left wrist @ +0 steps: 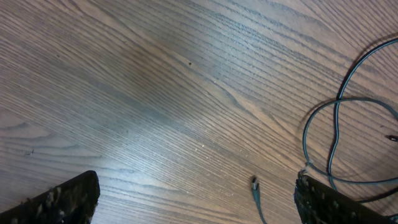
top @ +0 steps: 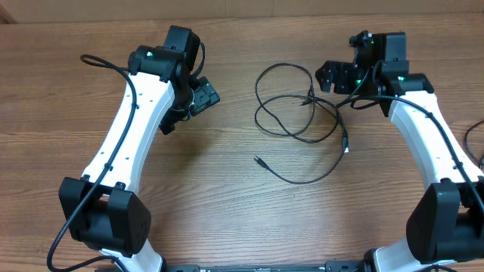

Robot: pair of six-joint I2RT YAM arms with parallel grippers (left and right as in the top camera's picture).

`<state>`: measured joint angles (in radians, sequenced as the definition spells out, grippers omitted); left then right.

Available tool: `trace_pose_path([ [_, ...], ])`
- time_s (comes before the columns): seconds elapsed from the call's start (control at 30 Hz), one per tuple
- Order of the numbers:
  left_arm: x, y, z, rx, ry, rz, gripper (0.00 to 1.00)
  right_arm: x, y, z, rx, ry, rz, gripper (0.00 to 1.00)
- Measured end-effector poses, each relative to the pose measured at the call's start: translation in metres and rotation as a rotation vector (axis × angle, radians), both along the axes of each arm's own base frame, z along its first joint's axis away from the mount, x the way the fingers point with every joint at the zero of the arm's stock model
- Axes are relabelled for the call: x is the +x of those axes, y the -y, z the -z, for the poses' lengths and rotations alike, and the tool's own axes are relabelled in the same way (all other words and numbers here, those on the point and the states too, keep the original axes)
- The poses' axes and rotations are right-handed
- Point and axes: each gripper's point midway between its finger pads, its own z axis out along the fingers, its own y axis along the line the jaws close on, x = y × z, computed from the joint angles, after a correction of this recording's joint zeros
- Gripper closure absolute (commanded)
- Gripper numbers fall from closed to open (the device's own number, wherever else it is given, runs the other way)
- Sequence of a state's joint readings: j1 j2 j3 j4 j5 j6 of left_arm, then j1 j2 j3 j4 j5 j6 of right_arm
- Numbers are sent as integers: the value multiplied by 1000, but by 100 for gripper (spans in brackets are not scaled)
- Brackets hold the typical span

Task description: Untangle cables

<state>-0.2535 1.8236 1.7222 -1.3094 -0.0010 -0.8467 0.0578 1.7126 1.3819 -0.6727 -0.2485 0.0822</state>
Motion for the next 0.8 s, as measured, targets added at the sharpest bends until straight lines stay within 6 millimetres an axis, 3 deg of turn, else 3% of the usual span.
trace_pose_path([
  [0.13,0,0,0,0,0,0,1,-35,-28,1,14,-145,-80,11],
  [0.27,0,0,0,0,0,0,0,-72,-69,9,22,-256,-214,10],
  [0.4,0,0,0,0,0,0,0,-86,-121,21,-32,-235,-395,8],
  [0.47,0,0,0,0,0,0,0,-86,-139,28,-72,-203,-458,11],
  [0.6,0,0,0,0,0,0,1,-64,-168,43,-152,-80,-546,14],
  [0.8,0,0,0,0,0,0,0,-44,-178,80,-210,-53,-578,30],
])
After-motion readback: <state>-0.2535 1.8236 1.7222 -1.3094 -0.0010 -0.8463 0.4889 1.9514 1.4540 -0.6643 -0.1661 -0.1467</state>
